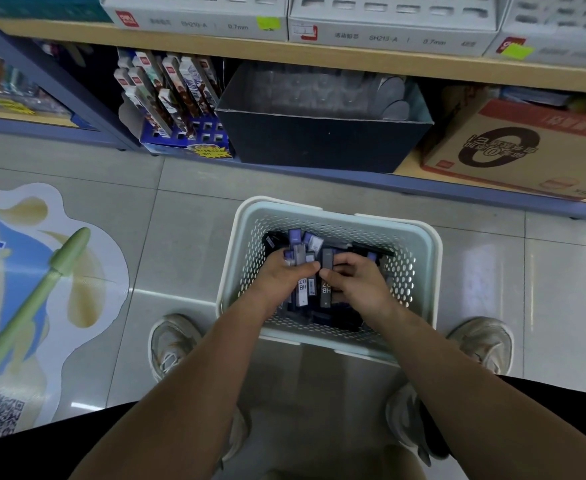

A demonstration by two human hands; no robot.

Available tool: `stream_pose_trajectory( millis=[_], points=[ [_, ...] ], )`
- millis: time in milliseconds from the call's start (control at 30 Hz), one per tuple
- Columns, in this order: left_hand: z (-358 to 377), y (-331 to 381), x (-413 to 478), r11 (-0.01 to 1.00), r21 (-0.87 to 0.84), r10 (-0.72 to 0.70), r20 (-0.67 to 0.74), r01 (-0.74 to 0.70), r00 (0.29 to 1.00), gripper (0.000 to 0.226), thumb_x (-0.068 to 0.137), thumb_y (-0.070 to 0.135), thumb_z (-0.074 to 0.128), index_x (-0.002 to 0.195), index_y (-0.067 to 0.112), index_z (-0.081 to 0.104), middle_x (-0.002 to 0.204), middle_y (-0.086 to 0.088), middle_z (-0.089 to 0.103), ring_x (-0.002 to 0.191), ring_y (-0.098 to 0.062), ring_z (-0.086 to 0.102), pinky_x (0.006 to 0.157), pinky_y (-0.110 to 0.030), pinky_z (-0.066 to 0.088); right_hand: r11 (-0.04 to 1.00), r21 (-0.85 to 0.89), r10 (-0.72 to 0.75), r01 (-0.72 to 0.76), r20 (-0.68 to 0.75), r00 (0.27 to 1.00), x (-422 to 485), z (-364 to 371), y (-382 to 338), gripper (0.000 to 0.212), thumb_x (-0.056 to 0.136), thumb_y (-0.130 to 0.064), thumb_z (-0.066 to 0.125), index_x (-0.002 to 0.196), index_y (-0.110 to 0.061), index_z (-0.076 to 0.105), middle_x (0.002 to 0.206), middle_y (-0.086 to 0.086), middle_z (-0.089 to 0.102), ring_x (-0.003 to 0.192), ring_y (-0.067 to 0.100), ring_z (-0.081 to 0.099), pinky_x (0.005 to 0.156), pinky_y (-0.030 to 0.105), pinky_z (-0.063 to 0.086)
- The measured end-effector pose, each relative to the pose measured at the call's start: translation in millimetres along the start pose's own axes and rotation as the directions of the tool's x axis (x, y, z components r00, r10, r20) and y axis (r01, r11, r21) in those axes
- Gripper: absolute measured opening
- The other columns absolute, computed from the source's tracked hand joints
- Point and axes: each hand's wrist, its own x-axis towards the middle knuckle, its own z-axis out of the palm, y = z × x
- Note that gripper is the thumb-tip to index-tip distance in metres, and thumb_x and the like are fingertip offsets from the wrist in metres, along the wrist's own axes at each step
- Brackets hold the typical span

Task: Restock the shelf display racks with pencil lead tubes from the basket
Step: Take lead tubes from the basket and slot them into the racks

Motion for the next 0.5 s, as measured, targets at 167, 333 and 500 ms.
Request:
stream_pose_trajectory(
  millis=[167, 333, 500],
  points=[
    [-4, 8, -14, 1.0, 0.012, -0.013, -0.076, 0.014, 0.997, 0.046, 0.082, 0.03, 0.081, 0.119, 0.012, 0.06, 0.112, -0.006, 0.07, 0.104, -0.019, 0.066, 0.094, -0.032, 0.05, 0.998, 0.056, 0.003, -0.006, 0.038, 0.999, -13, -11, -11, 0.012, 0.101, -0.008, 0.051, 0.098, -0.01, 0.063, 0.073, 0.009, 0.063, 0.059, 0.022, 0.055, 0.051, 0.027, 0.045],
    [-8, 25, -39, 0.998, 0.059, -0.005, -0.064, 0.008, 0.998, 0.073, 0.059, 0.056, 0.084, 0.118, 0.019, 0.064, 0.111, -0.001, 0.073, 0.107, -0.019, 0.068, 0.102, -0.042, 0.05, 0.998, -0.061, 0.017, -0.012, 0.079, 0.997, -38, -25, -44, 0.024, 0.098, -0.006, 0.047, 0.103, -0.014, 0.069, 0.068, 0.005, 0.06, 0.051, 0.018, 0.047, 0.049, 0.027, 0.033],
    [-10, 67, -81, 0.996, 0.015, 0.091, -0.133, -0.089, 0.987, 0.064, 0.069, 0.049, 0.084, 0.12, 0.017, 0.062, 0.111, -0.002, 0.073, 0.104, -0.021, 0.068, 0.099, -0.04, 0.052, 0.967, -0.218, -0.08, 0.131, 0.227, 0.971, -73, -32, -89, 0.041, 0.096, 0.0, 0.054, 0.101, -0.034, 0.075, 0.078, 0.003, 0.068, 0.064, 0.014, 0.058, 0.057, 0.027, 0.05]
  ],
)
